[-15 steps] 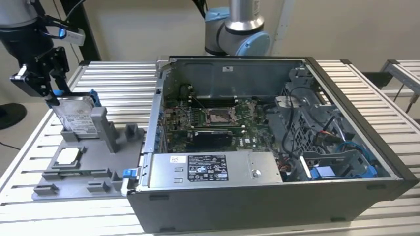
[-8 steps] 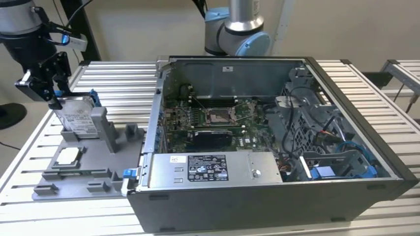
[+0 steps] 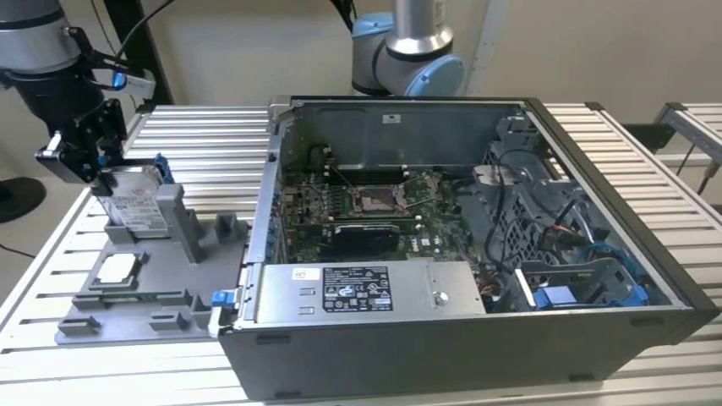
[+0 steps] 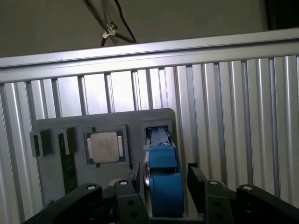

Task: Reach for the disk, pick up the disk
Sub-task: 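Pick up the disk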

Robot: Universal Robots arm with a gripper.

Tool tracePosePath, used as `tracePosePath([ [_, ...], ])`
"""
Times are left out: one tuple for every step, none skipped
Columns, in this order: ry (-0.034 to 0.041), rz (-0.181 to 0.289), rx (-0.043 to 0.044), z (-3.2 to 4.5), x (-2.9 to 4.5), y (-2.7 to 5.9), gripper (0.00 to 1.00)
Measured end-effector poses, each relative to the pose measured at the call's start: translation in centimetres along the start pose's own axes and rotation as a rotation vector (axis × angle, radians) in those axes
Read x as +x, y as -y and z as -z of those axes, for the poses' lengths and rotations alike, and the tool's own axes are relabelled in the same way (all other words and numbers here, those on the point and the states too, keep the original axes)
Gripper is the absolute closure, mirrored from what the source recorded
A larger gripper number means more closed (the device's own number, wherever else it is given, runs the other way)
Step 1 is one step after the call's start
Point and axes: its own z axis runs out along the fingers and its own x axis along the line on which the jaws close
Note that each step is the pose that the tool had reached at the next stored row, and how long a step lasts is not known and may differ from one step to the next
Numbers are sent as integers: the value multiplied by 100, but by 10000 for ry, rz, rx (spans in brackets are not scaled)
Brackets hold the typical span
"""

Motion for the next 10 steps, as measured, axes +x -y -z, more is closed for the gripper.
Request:
tracePosePath([
  [0, 7, 1, -19, -1, 4, 0],
  [0, 16, 0, -37, -1, 7, 0],
  [-1, 25, -1, -55, -2, 9, 0],
  [-1, 34, 0, -73, -2, 11, 0],
  [0, 41, 0, -92, -2, 13, 0],
  [0, 45, 0, -110, -2, 14, 0],
  [0, 48, 0, -128, -2, 14, 0],
  [0, 50, 0, -145, -2, 14, 0],
  [-1, 52, -1, -164, -2, 14, 0],
  [-1, 54, 0, -183, -2, 14, 0],
])
